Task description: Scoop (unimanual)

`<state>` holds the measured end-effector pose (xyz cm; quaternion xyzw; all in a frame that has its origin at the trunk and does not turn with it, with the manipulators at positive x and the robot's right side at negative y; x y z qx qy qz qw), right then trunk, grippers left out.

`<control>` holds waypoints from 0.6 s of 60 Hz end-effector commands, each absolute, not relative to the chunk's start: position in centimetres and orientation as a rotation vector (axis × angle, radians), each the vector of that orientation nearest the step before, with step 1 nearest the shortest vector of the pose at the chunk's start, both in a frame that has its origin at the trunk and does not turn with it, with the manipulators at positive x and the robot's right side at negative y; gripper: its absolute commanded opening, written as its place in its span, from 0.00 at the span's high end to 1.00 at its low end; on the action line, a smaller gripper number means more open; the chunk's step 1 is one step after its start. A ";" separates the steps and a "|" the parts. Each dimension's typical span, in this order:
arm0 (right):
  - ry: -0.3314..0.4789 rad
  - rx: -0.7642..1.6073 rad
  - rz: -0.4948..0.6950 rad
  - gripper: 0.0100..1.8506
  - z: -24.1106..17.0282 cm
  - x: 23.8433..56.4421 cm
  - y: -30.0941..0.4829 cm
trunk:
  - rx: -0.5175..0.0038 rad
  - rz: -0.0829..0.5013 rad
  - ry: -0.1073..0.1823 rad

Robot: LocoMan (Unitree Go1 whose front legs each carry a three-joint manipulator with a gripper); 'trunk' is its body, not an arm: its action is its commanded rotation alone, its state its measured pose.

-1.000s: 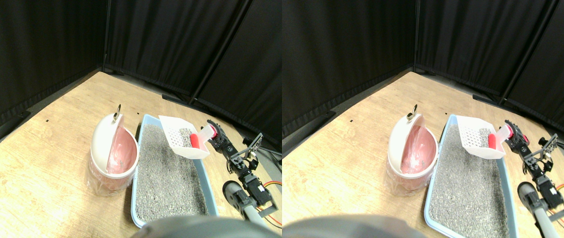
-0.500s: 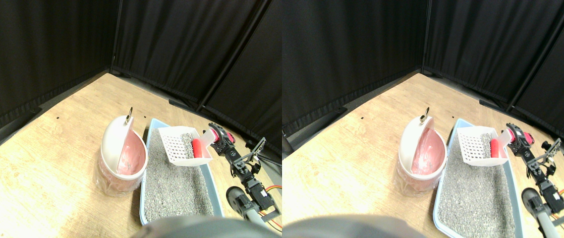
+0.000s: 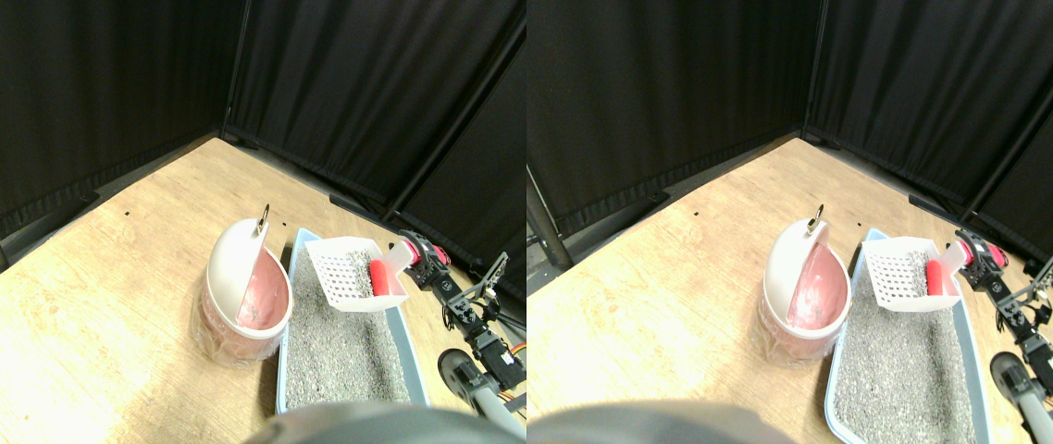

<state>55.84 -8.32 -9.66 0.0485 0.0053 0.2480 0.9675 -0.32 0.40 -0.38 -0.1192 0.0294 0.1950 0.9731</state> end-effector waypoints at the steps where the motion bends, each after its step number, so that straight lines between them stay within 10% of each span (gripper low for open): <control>1: -0.051 0.110 0.528 0.98 -8.7 55.9 -8.1 | -0.231 0.418 0.067; 36: -0.033 -0.050 0.589 0.98 -9.2 56.7 -6.7 | -0.234 0.444 0.075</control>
